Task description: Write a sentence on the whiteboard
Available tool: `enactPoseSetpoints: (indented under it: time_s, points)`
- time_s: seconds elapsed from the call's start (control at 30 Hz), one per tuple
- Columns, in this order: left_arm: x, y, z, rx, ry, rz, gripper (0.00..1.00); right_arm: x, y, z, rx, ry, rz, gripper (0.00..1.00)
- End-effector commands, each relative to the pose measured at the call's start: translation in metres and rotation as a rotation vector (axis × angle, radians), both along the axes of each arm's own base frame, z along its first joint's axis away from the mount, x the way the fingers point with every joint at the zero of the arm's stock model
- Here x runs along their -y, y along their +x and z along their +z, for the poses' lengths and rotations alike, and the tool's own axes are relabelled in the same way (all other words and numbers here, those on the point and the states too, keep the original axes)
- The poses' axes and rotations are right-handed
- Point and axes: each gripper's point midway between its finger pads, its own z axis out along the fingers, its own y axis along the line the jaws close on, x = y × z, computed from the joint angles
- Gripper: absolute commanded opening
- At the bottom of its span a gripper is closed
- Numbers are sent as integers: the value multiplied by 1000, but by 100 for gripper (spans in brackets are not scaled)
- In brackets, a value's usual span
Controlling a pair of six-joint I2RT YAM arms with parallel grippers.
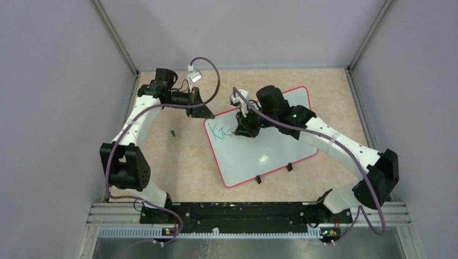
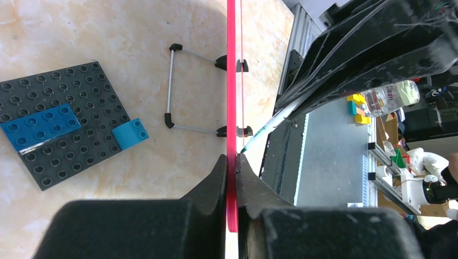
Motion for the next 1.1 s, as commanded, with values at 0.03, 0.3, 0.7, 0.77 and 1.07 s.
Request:
enactPoseSetpoints:
  time_s: [0.03, 0.3, 0.7, 0.77, 1.07]
  points:
    - [7, -13, 8, 5, -19, -33, 0, -5, 13, 60, 139, 94, -14, 0]
    - [8, -13, 8, 6, -20, -35, 0, -14, 19, 62, 140, 106, -10, 0]
    - [8, -13, 5, 1, -19, -36, 0, -22, 27, 62, 150, 125, -18, 0]
    - [8, -12, 5, 2, -19, -36, 0, -22, 30, 59, 149, 117, -29, 0]
    - [8, -12, 6, 4, -19, -36, 0, -17, 30, 38, 122, 70, -41, 0]
